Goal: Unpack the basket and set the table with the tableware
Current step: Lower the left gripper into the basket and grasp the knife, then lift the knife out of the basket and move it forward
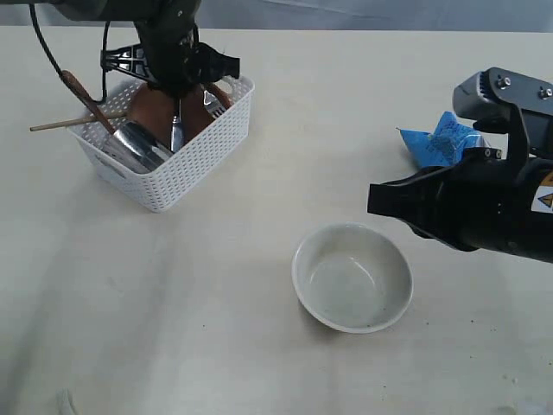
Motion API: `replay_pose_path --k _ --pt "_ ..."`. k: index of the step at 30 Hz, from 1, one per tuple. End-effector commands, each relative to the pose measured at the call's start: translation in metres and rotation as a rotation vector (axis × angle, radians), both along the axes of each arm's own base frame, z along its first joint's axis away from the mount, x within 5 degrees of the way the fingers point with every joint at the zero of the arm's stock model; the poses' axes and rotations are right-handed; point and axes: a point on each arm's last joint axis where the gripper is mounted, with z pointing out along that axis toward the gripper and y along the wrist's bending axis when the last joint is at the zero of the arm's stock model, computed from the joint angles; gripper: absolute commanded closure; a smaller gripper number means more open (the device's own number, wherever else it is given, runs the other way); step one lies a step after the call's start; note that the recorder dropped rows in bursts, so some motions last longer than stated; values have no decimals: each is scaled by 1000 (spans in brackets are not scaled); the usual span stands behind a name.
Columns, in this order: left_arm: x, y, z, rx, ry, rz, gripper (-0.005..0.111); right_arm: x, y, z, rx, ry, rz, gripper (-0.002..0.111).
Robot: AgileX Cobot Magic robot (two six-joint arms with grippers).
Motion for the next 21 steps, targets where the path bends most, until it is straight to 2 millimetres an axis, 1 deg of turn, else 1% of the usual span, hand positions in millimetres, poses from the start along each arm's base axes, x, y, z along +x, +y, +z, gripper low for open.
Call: replay_pose_path --k 1,7,13,20,21 --pt "3 -3 13 7 -20 -6 107 1 1 1 -7 -14 11 109" --pt "3 -2 20 15 -21 -5 107 1 1 1 -7 -14 11 109" --pt "2 -1 33 2 -54 -9 107 1 1 1 -7 -14 11 109" --pt "0 0 56 -33 -114 -19 107 1 1 1 -7 -14 11 109" --pt "-1 0 62 -38 -128 -19 107 1 1 1 -7 -14 11 109"
